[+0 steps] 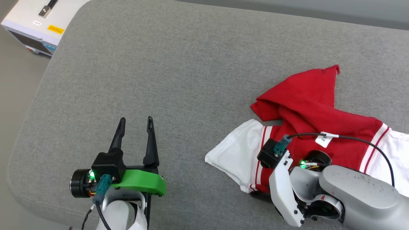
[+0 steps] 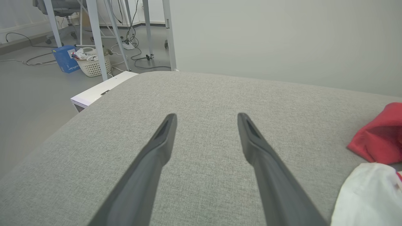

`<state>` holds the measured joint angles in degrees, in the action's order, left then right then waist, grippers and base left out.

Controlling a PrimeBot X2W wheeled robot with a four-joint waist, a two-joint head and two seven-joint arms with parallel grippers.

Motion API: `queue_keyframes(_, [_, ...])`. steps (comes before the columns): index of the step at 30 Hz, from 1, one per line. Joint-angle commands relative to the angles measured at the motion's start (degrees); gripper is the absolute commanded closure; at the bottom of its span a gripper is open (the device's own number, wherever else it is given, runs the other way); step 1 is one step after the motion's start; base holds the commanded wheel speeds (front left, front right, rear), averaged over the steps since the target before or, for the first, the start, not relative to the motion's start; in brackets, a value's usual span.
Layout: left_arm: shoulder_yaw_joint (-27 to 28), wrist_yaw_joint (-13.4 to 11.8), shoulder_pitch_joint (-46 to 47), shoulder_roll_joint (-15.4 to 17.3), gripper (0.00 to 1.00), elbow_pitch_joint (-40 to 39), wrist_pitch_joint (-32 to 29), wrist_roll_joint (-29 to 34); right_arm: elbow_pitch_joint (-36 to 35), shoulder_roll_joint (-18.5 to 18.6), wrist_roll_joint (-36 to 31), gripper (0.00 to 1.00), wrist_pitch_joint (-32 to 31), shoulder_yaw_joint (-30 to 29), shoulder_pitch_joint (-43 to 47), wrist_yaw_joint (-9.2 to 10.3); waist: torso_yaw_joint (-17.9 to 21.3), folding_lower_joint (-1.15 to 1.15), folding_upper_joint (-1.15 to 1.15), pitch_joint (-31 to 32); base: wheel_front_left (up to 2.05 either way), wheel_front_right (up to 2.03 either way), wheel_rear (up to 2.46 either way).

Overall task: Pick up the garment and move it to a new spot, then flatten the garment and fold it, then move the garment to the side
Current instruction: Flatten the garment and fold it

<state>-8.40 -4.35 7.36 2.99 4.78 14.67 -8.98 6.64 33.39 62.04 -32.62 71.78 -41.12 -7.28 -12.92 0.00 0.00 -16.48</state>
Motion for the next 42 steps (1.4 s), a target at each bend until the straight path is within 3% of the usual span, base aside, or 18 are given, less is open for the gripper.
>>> queue_keyframes(1, [0.2,-0.3,0.7,-0.1,0.0,0.0,0.3,0.1,0.5,0.0,0.3,1.0,1.0,1.1,2.1,-0.21,0.9,0.0,0.0,0.6,0.0,0.0,0.0])
queue_keyframes(2, [0.2,-0.2,0.7,-0.1,0.0,0.1,0.3,0.2,0.4,-0.3,0.1,1.0,2.7,1.1,2.1,-0.21,1.4,0.0,0.0,0.9,0.0,0.0,0.0])
queue_keyframes(3, [0.2,-0.1,0.7,-0.1,0.0,0.2,0.3,0.3,0.3,-0.5,-0.1,0.07,4.5,1.0,1.9,-0.21,1.6,0.0,0.0,1.2,0.0,0.0,0.0])
queue_keyframes(4, [0.3,0.0,0.6,-0.1,0.0,0.3,0.3,0.5,0.1,-0.7,-0.2,0.0,7.3,0.5,1.8,-0.21,2.0,0.0,0.0,1.7,0.0,0.0,0.0])
queue_keyframes(13, [3.7,2.6,0.1,0.7,0.0,0.1,0.3,3.4,-4.2,2.6,-3.6,0.0,29.8,-8.4,4.3,-0.21,5.9,0.0,0.0,6.7,0.0,0.0,0.0])
queue_keyframes(19, [4.7,6.4,2.4,3.4,0.0,-0.2,0.3,4.7,-0.9,3.8,-10.3,0.0,41.7,-18.3,10.6,-0.21,8.2,0.0,0.0,9.0,0.0,0.0,0.0])
queue_keyframes(24, [3.7,9.5,6.3,6.7,0.0,1.4,0.3,4.8,4.0,1.1,-16.9,0.0,46.7,-30.5,17.4,-0.21,9.5,0.0,0.0,9.8,0.0,0.0,0.0])
queue_keyframes(28, [0.5,11.3,10.9,10.0,0.0,4.2,-2.2,3.1,6.5,-3.6,-25.2,0.0,47.5,-43.3,23.6,-0.21,10.1,0.0,0.0,10.2,0.0,0.0,0.0])
queue_keyframes(30, [-1.9,11.7,13.6,11.8,0.0,4.9,-5.8,0.8,6.1,-6.4,-29.2,0.0,47.6,-48.7,26.7,-0.21,10.4,0.0,0.0,10.3,0.0,0.0,0.0])
queue_keyframes(33, [-9.4,11.8,17.7,15.8,0.0,6.0,-15.8,-6.5,4.5,-10.0,-34.1,0.0,47.6,-54.1,31.0,-0.21,10.9,0.0,0.0,10.4,0.0,0.0,0.0])
queue_keyframes(42, [-29.5,11.8,26.9,26.3,0.0,3.8,-45.1,-29.7,1.2,-14.6,-39.9,0.0,47.4,-59.0,35.2,-0.21,12.4,0.0,0.0,9.3,0.0,0.0,0.0])
